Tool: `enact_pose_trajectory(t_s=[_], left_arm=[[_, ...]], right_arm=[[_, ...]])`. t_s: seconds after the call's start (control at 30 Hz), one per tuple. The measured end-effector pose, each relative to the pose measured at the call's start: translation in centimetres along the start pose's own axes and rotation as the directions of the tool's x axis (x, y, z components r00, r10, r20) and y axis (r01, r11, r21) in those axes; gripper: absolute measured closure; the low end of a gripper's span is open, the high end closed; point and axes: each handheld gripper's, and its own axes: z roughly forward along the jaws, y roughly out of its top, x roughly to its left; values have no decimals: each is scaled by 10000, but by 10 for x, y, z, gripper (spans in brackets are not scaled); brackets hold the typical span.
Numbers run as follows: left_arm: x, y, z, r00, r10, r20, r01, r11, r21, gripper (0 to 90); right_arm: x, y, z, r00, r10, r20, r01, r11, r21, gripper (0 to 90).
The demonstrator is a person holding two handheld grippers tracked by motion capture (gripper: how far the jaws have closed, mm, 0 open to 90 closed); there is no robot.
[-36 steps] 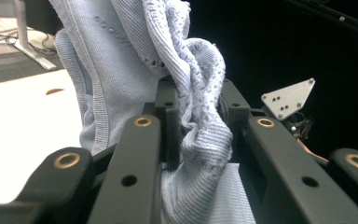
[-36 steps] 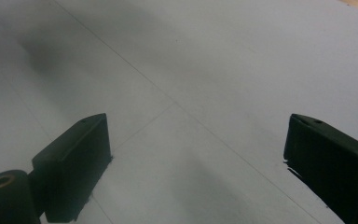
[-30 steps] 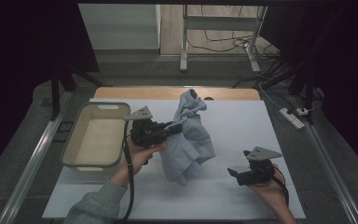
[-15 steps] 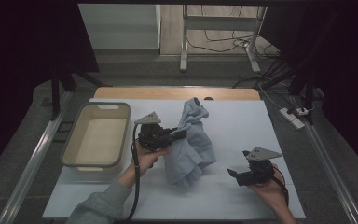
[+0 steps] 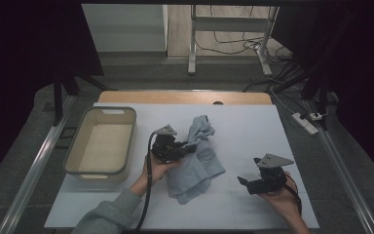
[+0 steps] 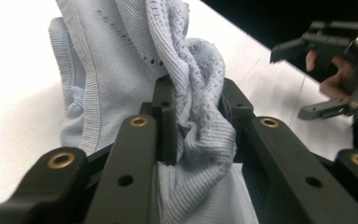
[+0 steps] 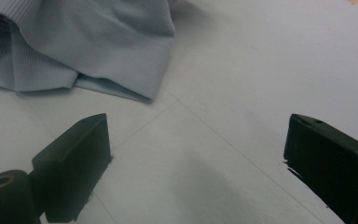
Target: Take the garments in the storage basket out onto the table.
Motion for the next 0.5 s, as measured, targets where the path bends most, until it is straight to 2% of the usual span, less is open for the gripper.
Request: enact_pose_trajectory(t_s=[0.17,0.3,0.33,0.5], left_arm=[[1,-1,6,9998,147,-147,-143,9995,281,699],[2,1,6,9996,166,-209,-159,9993,349,607],[1,2,5,9995,211,-240,-204,9994,288,562],[-5,9,-9,9981,301,-534,-323,9987,-403,195]], right_arm=[[0,-1,-1,10000,13,19,-13,10000,10,68],[0,-2,-2,10000,44,29,-44,10000,-11,68],[0,-2,-2,10000,40,29,-40,10000,-7,68],[0,-3,-3,10000,64,54,-64,10000,-9,68]])
